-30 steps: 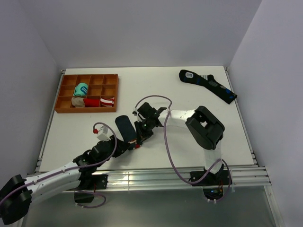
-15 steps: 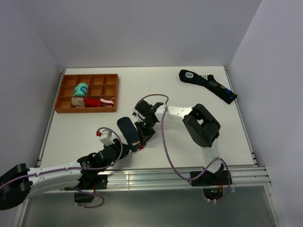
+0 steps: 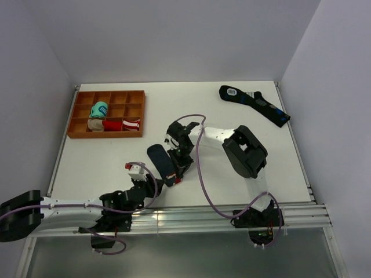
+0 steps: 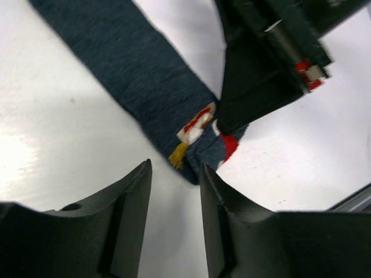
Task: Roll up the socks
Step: Roll the sock at the center of the board.
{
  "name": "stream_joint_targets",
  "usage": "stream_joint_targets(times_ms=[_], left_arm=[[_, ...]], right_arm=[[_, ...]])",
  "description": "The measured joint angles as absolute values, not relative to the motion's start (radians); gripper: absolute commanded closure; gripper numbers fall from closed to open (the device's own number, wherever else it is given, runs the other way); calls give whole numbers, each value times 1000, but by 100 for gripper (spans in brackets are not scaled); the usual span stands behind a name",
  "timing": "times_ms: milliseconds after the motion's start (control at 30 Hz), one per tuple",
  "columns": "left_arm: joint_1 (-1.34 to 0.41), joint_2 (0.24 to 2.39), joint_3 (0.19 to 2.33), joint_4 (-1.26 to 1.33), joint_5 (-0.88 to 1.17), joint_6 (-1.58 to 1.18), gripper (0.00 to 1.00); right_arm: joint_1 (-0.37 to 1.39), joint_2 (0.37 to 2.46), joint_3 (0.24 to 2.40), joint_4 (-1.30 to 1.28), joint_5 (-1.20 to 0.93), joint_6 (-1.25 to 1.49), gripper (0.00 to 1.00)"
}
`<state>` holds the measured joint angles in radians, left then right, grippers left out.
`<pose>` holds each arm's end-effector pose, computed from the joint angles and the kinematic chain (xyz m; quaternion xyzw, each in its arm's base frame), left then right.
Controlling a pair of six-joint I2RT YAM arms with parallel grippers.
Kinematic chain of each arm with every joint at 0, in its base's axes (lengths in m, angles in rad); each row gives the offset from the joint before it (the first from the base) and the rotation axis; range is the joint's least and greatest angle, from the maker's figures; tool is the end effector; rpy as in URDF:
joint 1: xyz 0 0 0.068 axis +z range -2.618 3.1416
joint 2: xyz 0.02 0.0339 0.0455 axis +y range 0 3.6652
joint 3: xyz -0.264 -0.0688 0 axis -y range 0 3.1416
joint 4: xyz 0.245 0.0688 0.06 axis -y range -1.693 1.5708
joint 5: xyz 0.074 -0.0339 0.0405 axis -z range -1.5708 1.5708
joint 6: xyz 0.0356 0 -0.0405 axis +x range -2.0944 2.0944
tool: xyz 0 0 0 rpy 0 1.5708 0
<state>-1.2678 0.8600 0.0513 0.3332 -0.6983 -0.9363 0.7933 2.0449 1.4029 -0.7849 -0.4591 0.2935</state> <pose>0.0667 -0.1367 0.1314 -0.0433 0.8206 -0.3045 0.4816 0.2608 0.2875 0.1449 0.2560 -0.9370 -0.2305 0.0574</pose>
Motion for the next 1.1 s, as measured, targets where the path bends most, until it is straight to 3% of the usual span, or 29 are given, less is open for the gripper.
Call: stream_joint_targets(times_ms=[467, 1100], left_arm=[[-1293, 1018, 103, 562, -613, -693, 53], [-1294, 1277, 127, 724, -601, -690, 53]], right_arm=[[792, 2053, 1409, -805, -467, 289, 92], [792, 2060, 1414, -810, -479, 282, 92]])
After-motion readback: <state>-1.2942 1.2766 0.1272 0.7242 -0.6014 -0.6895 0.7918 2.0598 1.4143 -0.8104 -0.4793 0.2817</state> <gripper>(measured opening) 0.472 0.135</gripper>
